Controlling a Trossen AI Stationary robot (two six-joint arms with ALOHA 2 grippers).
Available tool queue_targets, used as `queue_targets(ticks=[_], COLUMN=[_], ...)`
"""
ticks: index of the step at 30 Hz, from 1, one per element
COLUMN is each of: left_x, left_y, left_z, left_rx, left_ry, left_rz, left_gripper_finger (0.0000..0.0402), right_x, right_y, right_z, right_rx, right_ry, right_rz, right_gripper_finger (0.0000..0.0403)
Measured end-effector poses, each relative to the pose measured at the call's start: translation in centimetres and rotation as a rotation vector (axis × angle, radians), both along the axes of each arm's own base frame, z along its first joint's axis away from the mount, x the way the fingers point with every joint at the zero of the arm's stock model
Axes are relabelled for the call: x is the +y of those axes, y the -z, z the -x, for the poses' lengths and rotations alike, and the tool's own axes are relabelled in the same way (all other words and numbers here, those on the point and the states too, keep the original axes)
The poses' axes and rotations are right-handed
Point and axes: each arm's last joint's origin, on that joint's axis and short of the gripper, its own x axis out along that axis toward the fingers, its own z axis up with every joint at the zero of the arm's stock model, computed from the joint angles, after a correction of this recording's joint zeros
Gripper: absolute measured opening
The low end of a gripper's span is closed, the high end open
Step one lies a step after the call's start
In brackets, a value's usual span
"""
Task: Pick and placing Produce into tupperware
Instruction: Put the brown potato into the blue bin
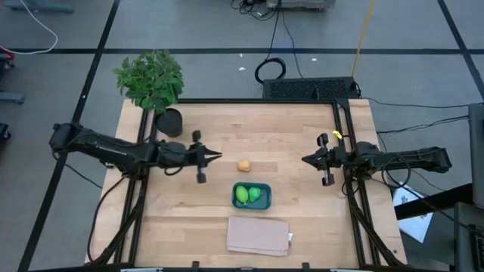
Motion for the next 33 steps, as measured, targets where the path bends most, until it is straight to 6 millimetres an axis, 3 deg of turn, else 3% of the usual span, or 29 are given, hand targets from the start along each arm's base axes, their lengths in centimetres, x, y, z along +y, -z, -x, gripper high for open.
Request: queue_targets(ticks=[7, 14, 18, 28, 33], left_x=[0.9, 3.6, 4.8, 6.5, 7.0], left_y=[-2.3, -2.1, -1.5, -0.3, -0.1], left_z=[-3.2, -5.4, -6.2, -8.1, -9.4], left_rx=[0.105, 0.194, 0.227, 0.302, 0.327], left_ry=[0.034, 0.097, 0.136, 0.256, 0.263], left_rz=[0.035, 0.161, 0.203, 0.283, 0.290], left_gripper_finger=[0.0031, 0.0046, 0.0098, 0.0271, 0.0327], right_x=[0.0, 0.0, 0.0, 0.0, 0.0], right_y=[0.0, 0.1, 0.1, 0.4, 0.4], right_z=[0.0, 0.0, 0.0, -0.1, -0.1], right_rx=[0.002, 0.009, 0.012, 0.040, 0.039], right_ry=[0.000, -0.001, -0.001, -0.001, 0.000], right_rz=[-0.001, -0.003, -0.003, -0.003, -0.003], right_gripper_finger=[0.0000, 0.0000, 0.0000, 0.0000, 0.0000])
